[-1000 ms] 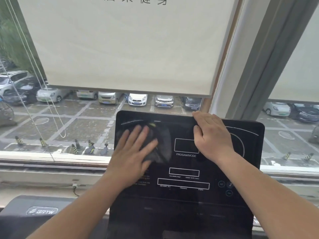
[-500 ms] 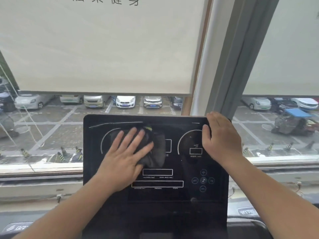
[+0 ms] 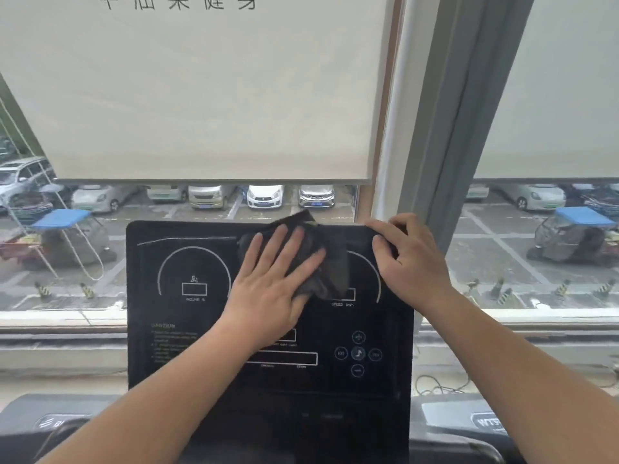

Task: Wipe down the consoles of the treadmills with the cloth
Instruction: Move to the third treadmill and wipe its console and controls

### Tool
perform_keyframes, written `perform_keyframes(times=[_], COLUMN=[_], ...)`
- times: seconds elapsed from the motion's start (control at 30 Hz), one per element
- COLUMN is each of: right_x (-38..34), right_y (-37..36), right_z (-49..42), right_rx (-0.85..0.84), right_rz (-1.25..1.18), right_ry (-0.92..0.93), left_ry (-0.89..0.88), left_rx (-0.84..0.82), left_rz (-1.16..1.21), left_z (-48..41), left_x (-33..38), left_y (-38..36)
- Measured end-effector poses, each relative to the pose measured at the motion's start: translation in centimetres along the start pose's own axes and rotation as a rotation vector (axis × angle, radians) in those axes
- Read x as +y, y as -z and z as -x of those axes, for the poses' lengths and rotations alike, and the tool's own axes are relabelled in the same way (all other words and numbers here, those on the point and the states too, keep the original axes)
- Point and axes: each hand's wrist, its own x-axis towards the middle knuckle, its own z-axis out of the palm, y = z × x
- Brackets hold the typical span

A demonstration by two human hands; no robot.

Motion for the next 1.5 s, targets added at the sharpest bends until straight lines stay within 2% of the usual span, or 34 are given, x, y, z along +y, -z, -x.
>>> perform_keyframes(times=[0.07, 0.13, 0.17, 0.23, 0.3, 0.37, 0.4, 0.47, 0.53, 0.6, 0.67, 0.77, 0.83, 0.9, 0.97, 1.03, 1.1, 1.17, 1.3, 1.37, 1.4, 1.5], right_x=[0.4, 1.0, 1.4, 2.1, 2.4, 2.5, 2.5, 2.5, 2.6, 2.6, 2.6, 2.5, 2.7, 2.7, 2.6, 2.5, 2.4, 2.3, 2.4, 2.7, 2.7, 2.8], right_y=[0.5, 1.1, 1.3, 1.7, 1.9, 1.9, 1.9, 1.9, 1.8, 1.7, 1.6, 1.7, 1.9, 1.9, 1.6, 1.4, 1.3, 1.5, 1.7, 1.6, 1.5, 1.3], right_z=[0.0, -0.3, -0.4, -0.5, -0.5, -0.4, -0.4, -0.3, -0.1, 0.0, 0.1, 0.0, 0.0, -0.1, 0.0, 0.2, 0.3, 0.3, 0.3, 0.2, 0.1, 0.1], right_rx=[-0.024, -0.055, -0.067, -0.075, -0.08, -0.077, -0.075, -0.077, -0.067, -0.048, -0.023, -0.026, -0.027, -0.018, -0.019, -0.011, -0.003, 0.007, -0.025, -0.025, -0.023, -0.016], right_rz=[-0.029, -0.09, -0.141, -0.24, -0.288, -0.311, -0.323, -0.338, -0.357, -0.399, -0.424, -0.469, -0.499, -0.514, -0.567, -0.613, -0.593, -0.563, -0.567, -0.587, -0.596, -0.658], right_ry=[0.037, 0.032, 0.018, -0.016, -0.035, -0.033, -0.034, -0.028, -0.017, -0.035, -0.043, -0.057, -0.073, -0.084, -0.107, -0.126, -0.123, -0.111, -0.119, -0.126, -0.128, -0.135], left_ry=[0.285, 0.392, 0.352, 0.122, -0.171, -0.327, -0.309, -0.118, 0.11, 0.202, 0.081, -0.356, -0.53, -0.465, -0.239, -0.028, 0.063, -0.035, -0.551, -0.624, -0.548, -0.096], left_rx=[0.026, 0.019, -0.006, -0.054, -0.099, -0.114, -0.095, -0.019, 0.03, 0.053, 0.043, -0.03, -0.055, -0.012, 0.077, 0.148, 0.144, 0.088, -0.069, -0.055, -0.018, 0.143], left_rz=[0.113, 0.178, 0.182, 0.124, 0.038, -0.047, -0.071, -0.036, 0.055, 0.098, 0.111, 0.048, 0.016, -0.013, 0.001, 0.057, 0.078, 0.089, 0.027, -0.027, -0.04, 0.021], left_z=[-1.2, -0.9, -0.1, 1.8, 2.1, 0.4, -0.9, -3.1, -4.4, -4.3, -2.9, -1.2, -2.2, -4.4, -6.0, -6.3, -5.3, -3.2, -0.5, -2.3, -3.6, -6.4], left_x=[2.7, 6.5, 7.9, 9.0, 7.2, 4.6, 3.8, 3.9, 6.1, 9.4, 11.6, 11.5, 9.3, 6.8, 5.4, 6.4, 9.1, 11.5, 11.4, 9.4, 8.5, 7.1], left_y=[0.1, -0.6, -1.1, -1.8, -1.3, -0.4, 0.1, 0.7, 0.5, -0.4, -1.4, -1.7, -1.0, 0.0, 0.9, 0.9, 0.1, -1.0, -1.9, -1.1, -0.7, 0.5])
